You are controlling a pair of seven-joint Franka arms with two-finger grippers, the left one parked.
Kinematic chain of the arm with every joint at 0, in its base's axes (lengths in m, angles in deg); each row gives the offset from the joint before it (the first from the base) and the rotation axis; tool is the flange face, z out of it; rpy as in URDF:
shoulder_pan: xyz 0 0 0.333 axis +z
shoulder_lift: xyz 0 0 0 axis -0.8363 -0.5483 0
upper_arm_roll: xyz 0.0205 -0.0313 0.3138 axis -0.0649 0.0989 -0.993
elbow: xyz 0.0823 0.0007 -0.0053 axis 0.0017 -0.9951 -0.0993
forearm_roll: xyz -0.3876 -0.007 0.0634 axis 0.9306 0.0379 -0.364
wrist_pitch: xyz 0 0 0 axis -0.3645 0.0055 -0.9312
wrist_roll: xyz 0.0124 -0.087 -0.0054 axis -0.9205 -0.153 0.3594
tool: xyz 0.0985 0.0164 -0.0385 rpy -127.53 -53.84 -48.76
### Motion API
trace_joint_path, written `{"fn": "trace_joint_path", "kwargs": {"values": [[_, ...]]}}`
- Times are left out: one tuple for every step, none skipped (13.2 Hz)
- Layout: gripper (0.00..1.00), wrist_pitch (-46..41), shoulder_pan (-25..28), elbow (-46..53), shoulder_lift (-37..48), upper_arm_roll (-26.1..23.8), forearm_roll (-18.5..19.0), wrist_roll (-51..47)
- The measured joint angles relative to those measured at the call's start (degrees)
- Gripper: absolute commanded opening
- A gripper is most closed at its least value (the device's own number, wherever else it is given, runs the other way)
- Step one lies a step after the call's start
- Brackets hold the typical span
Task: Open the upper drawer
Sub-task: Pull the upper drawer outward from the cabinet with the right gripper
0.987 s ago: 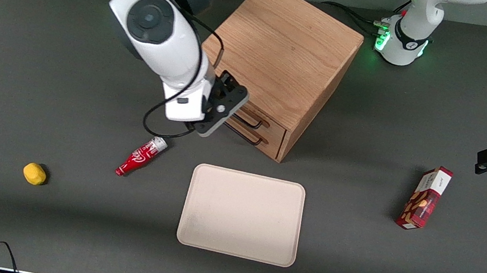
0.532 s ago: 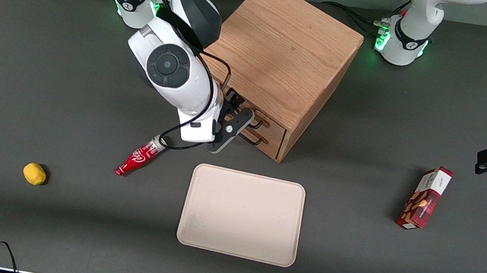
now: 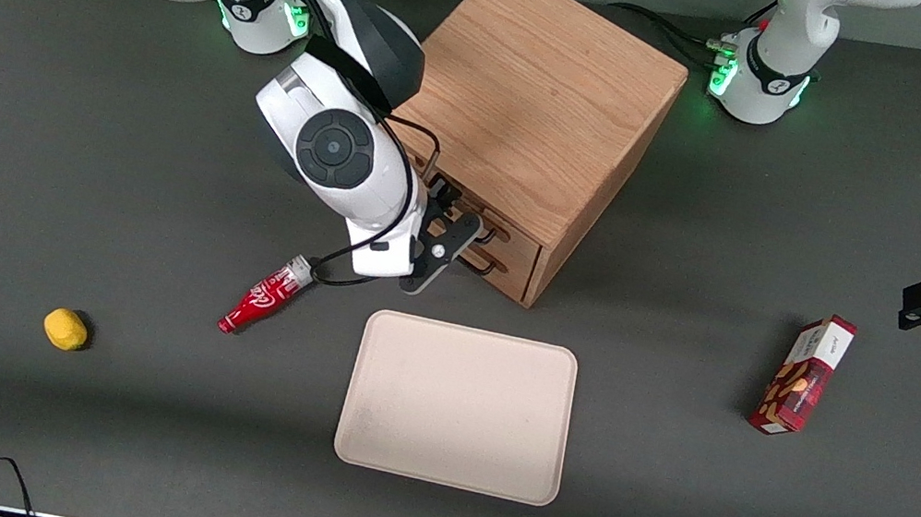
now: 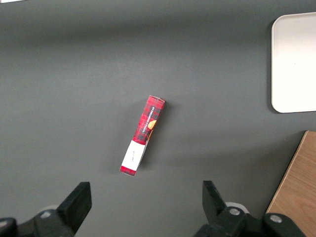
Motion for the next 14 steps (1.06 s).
{"fn": "trace_joint_path", "kwargs": {"values": [[1.00,0.00,-0.05,-0.04,-0.07,0.00,0.16,0.36],[1.00,0.01,-0.09,-0.04,-0.09,-0.01,0.45,1.20],[1.00,0.04,-0.09,-0.04,-0.09,-0.01,1.03,1.94],[1.00,0.05,-0.15,-0.03,-0.09,0.02,2.06,2.43],[1.00,0.07,-0.34,-0.03,-0.09,0.21,2.95,3.12],[1.00,0.15,-0.70,0.03,-0.09,0.58,3.23,4.08],[1.00,0.39,-1.26,0.18,-0.09,1.12,3.33,5.30],[1.00,0.74,-1.86,0.43,-0.09,1.82,3.37,6.56],[1.00,1.20,-2.34,0.96,-0.10,2.81,3.39,7.81],[1.00,1.33,-2.69,1.64,-0.09,3.85,3.40,8.99],[1.00,1.38,-3.01,2.32,-0.09,4.82,3.40,10.25],[1.00,1.77,-3.28,2.76,-0.09,5.76,3.40,11.41],[1.00,2.97,-3.45,3.04,-0.10,6.81,3.40,12.29],[1.00,4.20,-3.51,3.14,-0.10,7.65,3.40,12.63]]}}
